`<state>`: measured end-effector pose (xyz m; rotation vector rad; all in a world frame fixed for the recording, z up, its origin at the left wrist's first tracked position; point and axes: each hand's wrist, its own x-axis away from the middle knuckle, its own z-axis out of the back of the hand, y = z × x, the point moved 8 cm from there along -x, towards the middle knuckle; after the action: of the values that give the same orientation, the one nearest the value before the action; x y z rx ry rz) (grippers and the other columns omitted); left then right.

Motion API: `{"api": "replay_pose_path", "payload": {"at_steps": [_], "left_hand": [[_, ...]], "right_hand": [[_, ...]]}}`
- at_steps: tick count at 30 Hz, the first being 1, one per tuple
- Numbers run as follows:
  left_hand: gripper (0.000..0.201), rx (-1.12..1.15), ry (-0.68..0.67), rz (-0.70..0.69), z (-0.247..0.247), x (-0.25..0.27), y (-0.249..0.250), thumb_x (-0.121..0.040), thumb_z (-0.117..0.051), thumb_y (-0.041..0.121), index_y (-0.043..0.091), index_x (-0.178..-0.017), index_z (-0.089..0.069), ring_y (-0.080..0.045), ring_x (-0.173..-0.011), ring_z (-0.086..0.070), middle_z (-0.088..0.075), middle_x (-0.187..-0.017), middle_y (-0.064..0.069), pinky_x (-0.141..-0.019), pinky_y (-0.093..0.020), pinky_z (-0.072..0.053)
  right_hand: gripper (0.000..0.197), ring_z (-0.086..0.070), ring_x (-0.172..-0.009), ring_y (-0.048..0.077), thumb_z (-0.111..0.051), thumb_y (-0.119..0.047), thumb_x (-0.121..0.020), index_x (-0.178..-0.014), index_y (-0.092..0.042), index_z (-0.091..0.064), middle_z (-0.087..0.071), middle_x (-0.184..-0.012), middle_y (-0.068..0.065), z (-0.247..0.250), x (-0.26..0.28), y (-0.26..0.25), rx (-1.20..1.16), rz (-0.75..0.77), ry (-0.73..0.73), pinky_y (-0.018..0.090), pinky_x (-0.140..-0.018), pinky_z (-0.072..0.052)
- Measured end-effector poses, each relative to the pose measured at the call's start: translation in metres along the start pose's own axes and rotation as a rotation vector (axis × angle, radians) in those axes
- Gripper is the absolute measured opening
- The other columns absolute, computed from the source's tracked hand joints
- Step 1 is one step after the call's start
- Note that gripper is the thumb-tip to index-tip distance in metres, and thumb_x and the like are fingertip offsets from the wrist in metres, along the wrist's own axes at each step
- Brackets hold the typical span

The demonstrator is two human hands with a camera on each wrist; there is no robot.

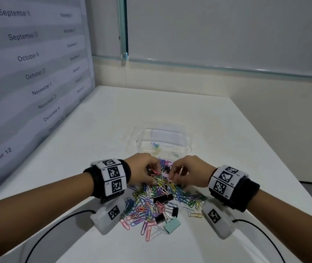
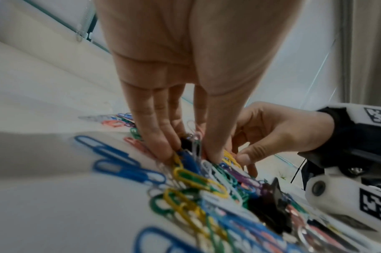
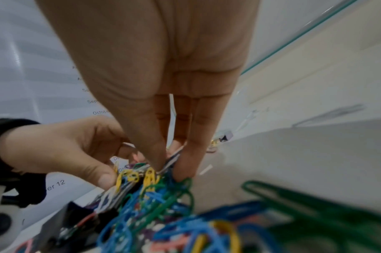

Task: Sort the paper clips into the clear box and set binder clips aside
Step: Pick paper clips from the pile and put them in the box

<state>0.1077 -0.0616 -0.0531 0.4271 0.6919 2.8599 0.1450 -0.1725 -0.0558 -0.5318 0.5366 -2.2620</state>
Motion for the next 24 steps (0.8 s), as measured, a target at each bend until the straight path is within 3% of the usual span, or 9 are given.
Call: {"api": "replay_pose_path", "payload": {"at_steps": [3,5,7,9,12,15,19,22,24], "left_hand": [[0.016,0.072,0.069,-0.005,0.008,0.003,-0.005,-0.089,-0.060,0.020,0.016,-0.103,-0.066,0.004,-0.068,-0.051,-0.064,-0.094,0.004,-0.062,-0.007,-0.038],[0.017,0.143,0.077,0.026,0.010,0.007,-0.011,-0.091,-0.056,0.019,0.017,-0.105,-0.065,-0.004,-0.069,-0.057,-0.063,-0.088,0.005,-0.065,-0.011,-0.044],[0.023,0.120,0.059,0.037,0.011,0.012,-0.014,-0.087,-0.063,0.024,0.021,-0.109,-0.063,-0.008,-0.075,-0.058,-0.061,-0.095,0.005,-0.066,-0.012,-0.044],[0.040,0.066,0.024,0.057,0.007,0.019,-0.016,-0.077,-0.073,0.032,0.024,-0.113,-0.058,-0.004,-0.072,-0.055,-0.057,-0.099,0.005,-0.064,-0.013,-0.043],[0.069,0.003,-0.043,0.081,-0.004,0.030,-0.018,-0.065,-0.082,0.038,0.026,-0.124,-0.047,0.006,-0.067,-0.046,-0.048,-0.106,0.007,-0.056,-0.004,-0.036],[0.078,-0.050,-0.070,0.075,-0.012,0.036,-0.019,-0.060,-0.084,0.039,0.029,-0.125,-0.042,0.003,-0.075,-0.044,-0.038,-0.110,0.010,-0.069,-0.013,-0.041],[0.058,-0.044,-0.053,0.082,-0.010,0.032,-0.022,-0.064,-0.082,0.035,0.029,-0.113,-0.051,-0.012,-0.088,-0.052,-0.043,-0.107,0.009,-0.080,-0.024,-0.047],[0.032,-0.078,-0.021,0.038,-0.005,0.026,-0.018,-0.075,-0.075,0.025,0.024,-0.104,-0.062,-0.011,-0.083,-0.052,-0.046,-0.094,0.008,-0.081,-0.026,-0.047],[0.021,-0.101,0.004,0.002,-0.001,0.023,-0.014,-0.081,-0.069,0.019,0.021,-0.101,-0.066,-0.009,-0.083,-0.051,-0.050,-0.091,0.006,-0.079,-0.022,-0.044]], "right_hand": [[0.021,-0.061,-0.071,0.009,-0.074,-0.029,-0.076,-0.096,-0.026,-0.068,-0.064,-0.089,-0.010,0.004,0.008,0.005,0.031,-0.022,-0.020,0.023,-0.071,-0.049],[0.046,-0.052,-0.075,0.005,-0.080,-0.042,-0.066,-0.106,-0.030,-0.061,-0.054,-0.096,-0.012,-0.001,0.013,0.007,0.150,-0.021,-0.092,0.022,-0.072,-0.043],[0.056,-0.046,-0.080,0.006,-0.083,-0.043,-0.061,-0.108,-0.029,-0.056,-0.049,-0.097,-0.010,-0.007,0.016,0.005,0.228,-0.009,-0.117,0.020,-0.069,-0.036],[0.047,-0.046,-0.076,0.008,-0.083,-0.037,-0.062,-0.099,-0.027,-0.056,-0.052,-0.095,-0.006,-0.012,0.016,0.005,0.184,0.005,-0.095,0.019,-0.064,-0.037],[0.025,-0.046,-0.063,0.000,-0.077,-0.025,-0.072,-0.076,-0.031,-0.054,-0.057,-0.082,-0.006,-0.013,0.012,0.007,0.121,0.005,-0.091,0.019,-0.062,-0.039],[0.015,-0.049,-0.061,-0.005,-0.071,-0.018,-0.079,-0.076,-0.029,-0.061,-0.058,-0.072,-0.015,-0.005,0.009,0.007,0.115,0.008,-0.072,0.012,-0.063,-0.039],[0.012,-0.058,-0.054,-0.006,-0.065,-0.013,-0.084,-0.091,-0.019,-0.072,-0.065,-0.074,-0.012,0.011,0.008,0.013,0.054,-0.017,-0.004,0.012,-0.067,-0.047],[0.013,-0.062,-0.052,0.001,-0.063,-0.010,-0.085,-0.090,-0.016,-0.073,-0.071,-0.076,0.000,0.024,0.009,0.017,-0.047,-0.043,0.045,0.012,-0.060,-0.051],[0.012,-0.063,-0.049,0.001,-0.065,-0.010,-0.084,-0.086,-0.018,-0.073,-0.072,-0.072,-0.001,0.033,0.007,0.017,-0.074,-0.055,0.079,0.012,-0.057,-0.050]]}}
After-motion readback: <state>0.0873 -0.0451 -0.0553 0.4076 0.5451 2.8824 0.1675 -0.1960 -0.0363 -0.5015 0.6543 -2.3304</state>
